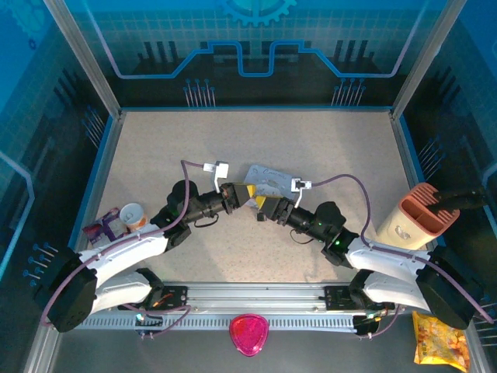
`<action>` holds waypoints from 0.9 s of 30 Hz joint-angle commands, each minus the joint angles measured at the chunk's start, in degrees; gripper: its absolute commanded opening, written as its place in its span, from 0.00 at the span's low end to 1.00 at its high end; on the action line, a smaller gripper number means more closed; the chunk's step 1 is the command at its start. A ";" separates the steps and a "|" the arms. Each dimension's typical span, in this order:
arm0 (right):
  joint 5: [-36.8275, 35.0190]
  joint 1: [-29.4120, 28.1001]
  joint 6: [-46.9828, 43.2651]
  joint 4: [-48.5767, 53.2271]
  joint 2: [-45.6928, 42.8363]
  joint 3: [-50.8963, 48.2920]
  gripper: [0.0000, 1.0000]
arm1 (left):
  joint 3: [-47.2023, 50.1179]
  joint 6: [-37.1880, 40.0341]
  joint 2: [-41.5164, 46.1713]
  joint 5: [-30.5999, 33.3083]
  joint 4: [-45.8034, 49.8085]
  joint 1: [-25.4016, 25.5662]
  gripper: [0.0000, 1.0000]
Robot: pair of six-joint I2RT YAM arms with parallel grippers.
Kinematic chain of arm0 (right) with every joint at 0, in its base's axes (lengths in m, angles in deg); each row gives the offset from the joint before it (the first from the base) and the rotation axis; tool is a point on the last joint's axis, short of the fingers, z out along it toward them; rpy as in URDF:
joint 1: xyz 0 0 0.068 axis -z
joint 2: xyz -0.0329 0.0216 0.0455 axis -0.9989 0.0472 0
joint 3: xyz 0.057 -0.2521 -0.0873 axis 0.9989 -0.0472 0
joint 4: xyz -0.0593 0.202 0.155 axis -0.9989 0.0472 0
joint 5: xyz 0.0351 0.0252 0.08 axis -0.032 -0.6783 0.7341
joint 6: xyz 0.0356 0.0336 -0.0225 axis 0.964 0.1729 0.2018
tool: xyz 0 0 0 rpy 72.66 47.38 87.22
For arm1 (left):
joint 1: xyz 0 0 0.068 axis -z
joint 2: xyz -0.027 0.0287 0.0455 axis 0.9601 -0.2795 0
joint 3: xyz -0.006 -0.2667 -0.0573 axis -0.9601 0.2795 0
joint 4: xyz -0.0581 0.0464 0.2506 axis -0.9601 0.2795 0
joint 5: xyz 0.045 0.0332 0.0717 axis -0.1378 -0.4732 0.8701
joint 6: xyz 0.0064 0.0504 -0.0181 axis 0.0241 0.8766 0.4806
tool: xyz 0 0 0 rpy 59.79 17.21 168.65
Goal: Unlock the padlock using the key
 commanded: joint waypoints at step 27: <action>6.02 1.31 -1.71 -1.22 1.76 1.52 0.23 | -0.96 2.21 0.74 -1.63 0.49 0.89 0.00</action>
